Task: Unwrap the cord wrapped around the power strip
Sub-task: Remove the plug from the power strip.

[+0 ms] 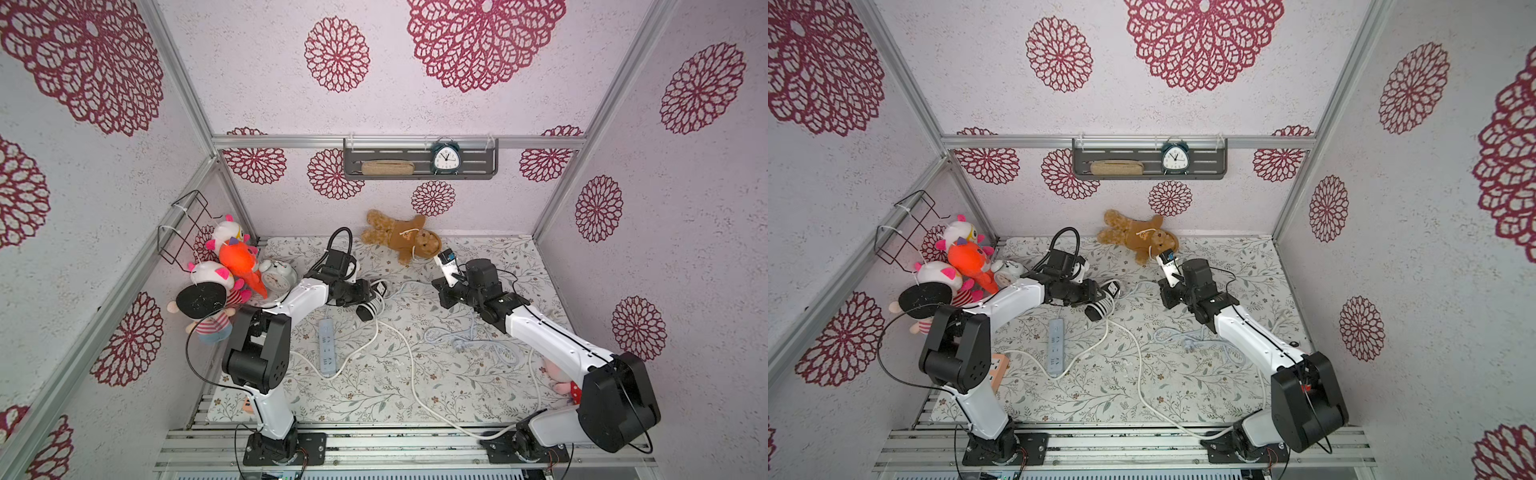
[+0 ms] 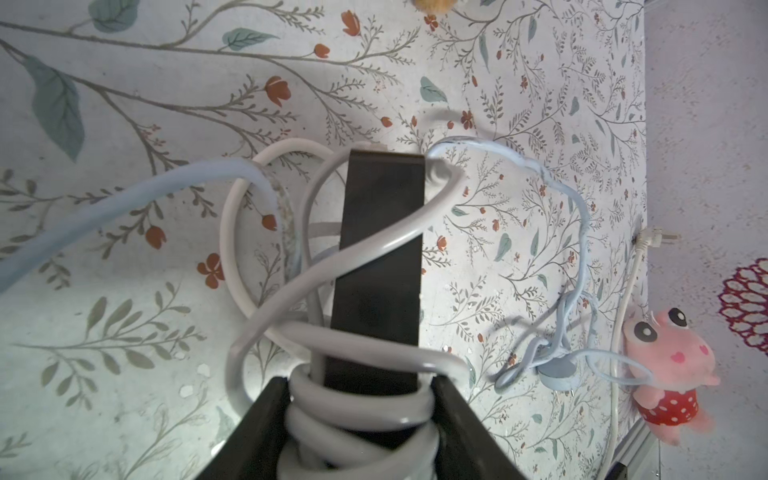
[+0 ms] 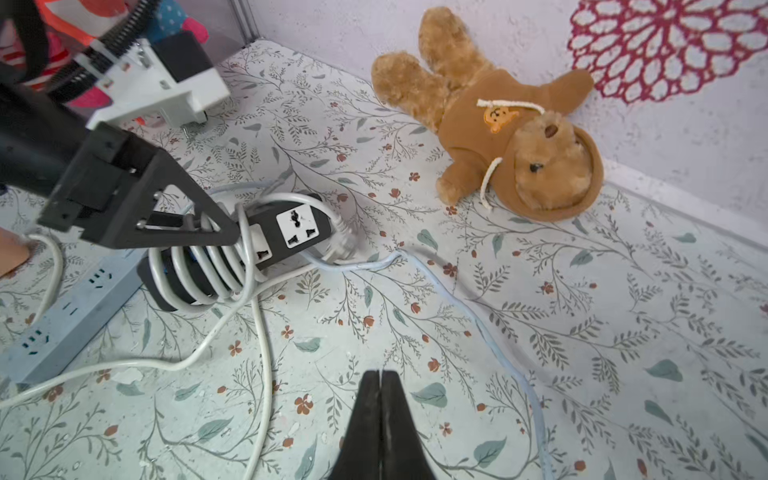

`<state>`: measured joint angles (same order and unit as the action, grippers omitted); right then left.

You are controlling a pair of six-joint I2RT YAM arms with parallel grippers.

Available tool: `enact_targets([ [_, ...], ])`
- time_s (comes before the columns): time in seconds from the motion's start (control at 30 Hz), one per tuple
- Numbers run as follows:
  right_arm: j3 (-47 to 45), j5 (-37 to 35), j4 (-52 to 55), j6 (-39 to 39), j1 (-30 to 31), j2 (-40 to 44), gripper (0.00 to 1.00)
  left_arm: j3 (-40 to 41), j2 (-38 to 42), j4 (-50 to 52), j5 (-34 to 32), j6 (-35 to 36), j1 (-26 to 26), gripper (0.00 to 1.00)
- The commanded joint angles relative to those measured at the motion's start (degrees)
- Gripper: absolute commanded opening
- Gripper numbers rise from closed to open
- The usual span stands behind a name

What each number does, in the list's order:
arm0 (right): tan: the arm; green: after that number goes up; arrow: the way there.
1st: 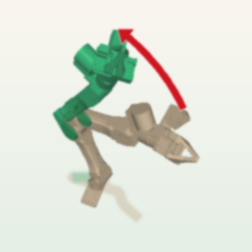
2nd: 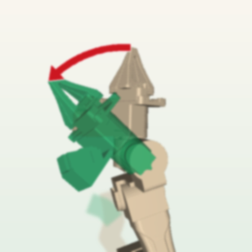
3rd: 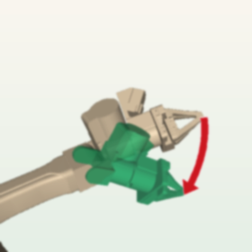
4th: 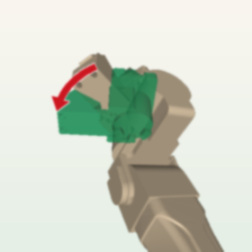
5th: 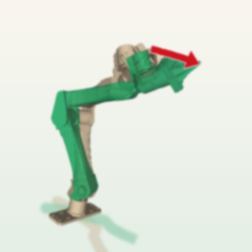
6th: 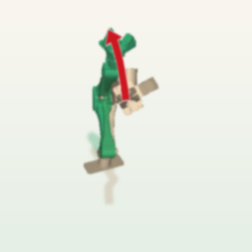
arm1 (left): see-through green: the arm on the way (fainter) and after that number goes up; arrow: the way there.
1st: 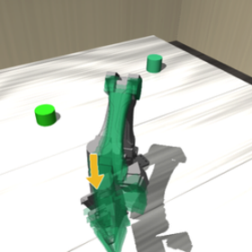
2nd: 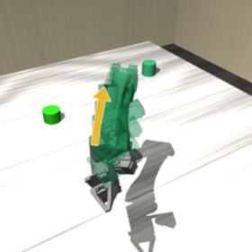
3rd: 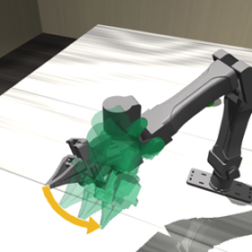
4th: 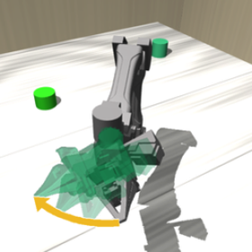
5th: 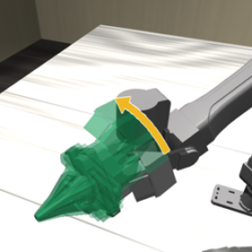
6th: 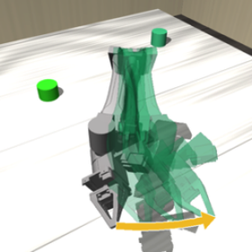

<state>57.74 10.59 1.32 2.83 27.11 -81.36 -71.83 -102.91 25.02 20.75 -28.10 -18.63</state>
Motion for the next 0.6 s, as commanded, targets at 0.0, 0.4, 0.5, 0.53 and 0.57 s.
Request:
enact_targets([
  [0.0, 3.89, 0.67, 1.87, -4.03, -0.20, -1.18, 0.00, -0.24, 4.51, -4.93, 0.16, 0.40, -0.70, 0.00],
  [0.4, 13.42, 31.50, 15.05, -4.49, -10.69, -9.73, 0.63, -5.22, 6.55, 2.28, 17.48, 16.99, -1.00, 0.00],
  [0.5, 13.58, 33.94, 13.67, -7.99, -10.87, -11.64, 0.69, -5.98, 6.24, 1.15, 18.19, 15.00, -0.92, 0.00],
  [0.53, 13.16, 34.06, 12.18, -10.02, -10.89, -11.88, 0.70, -5.88, 6.15, -0.27, 17.36, 13.12, -0.94, 0.00],
  [0.57, 12.43, 33.81, 10.40, -12.38, -10.86, -11.93, 0.72, -5.65, 6.14, -1.84, 16.62, 10.80, -0.95, 0.00],
])
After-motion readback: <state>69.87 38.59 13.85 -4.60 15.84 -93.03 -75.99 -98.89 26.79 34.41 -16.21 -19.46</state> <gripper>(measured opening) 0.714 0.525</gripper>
